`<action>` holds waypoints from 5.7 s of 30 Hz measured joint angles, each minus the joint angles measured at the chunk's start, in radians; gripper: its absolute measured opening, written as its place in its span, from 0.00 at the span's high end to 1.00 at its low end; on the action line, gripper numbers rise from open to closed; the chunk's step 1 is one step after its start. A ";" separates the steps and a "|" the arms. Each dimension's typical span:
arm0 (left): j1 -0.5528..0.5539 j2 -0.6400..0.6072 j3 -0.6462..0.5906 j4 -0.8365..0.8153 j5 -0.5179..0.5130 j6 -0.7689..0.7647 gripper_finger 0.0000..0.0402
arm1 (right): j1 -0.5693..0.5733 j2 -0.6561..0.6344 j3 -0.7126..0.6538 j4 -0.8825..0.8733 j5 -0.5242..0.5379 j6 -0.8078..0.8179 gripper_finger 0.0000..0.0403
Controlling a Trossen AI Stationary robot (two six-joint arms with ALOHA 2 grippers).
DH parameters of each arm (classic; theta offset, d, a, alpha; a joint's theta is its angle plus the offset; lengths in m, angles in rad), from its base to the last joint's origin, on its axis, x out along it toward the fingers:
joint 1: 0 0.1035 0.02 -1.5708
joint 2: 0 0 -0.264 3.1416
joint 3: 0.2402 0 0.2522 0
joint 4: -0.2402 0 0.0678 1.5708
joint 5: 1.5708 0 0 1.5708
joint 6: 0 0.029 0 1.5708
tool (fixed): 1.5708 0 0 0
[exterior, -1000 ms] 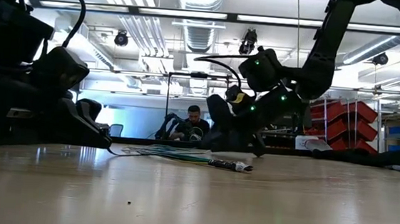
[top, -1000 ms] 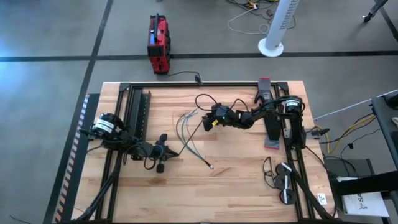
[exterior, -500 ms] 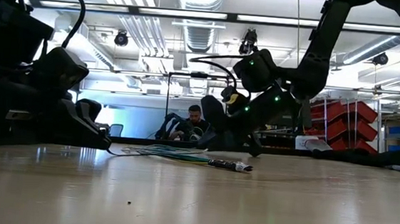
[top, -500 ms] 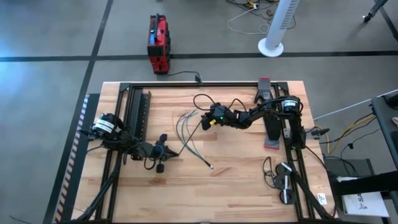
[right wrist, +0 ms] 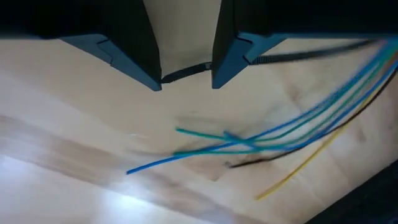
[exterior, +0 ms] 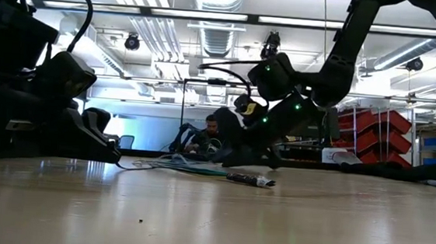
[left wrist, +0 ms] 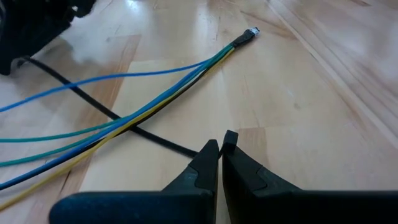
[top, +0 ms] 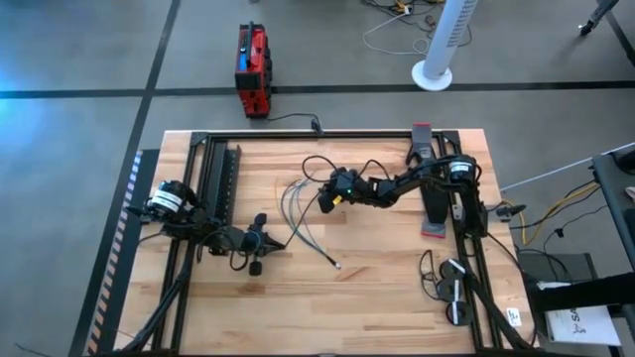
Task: Ziptie cables
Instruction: Wrap the cable wires using a black zip tie
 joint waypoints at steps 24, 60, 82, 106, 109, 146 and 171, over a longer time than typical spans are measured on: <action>0.000 0.000 0.000 -0.006 0.000 -0.016 1.00 | -0.025 -0.020 0.001 0.040 -0.098 0.216 0.71; 0.000 0.000 0.000 -0.006 0.000 -0.004 1.00 | -0.007 -0.029 0.033 0.012 -0.094 0.480 0.68; 0.000 0.000 0.000 -0.005 0.000 0.006 1.00 | 0.043 0.070 0.139 -0.001 0.025 0.240 0.83; 0.000 0.000 0.000 0.146 0.001 0.022 1.00 | 0.249 0.076 0.130 0.164 0.331 -0.390 1.00; 0.001 -0.005 0.002 0.156 0.000 0.026 1.00 | 0.290 0.076 0.119 0.236 0.351 -0.512 1.00; 0.096 -0.285 0.120 -0.159 0.142 -0.309 1.00 | 0.456 0.273 0.119 0.770 0.515 -1.308 1.00; 0.106 -0.318 0.105 -0.162 0.147 -0.378 1.00 | 0.455 0.270 0.112 0.749 0.533 -1.255 1.00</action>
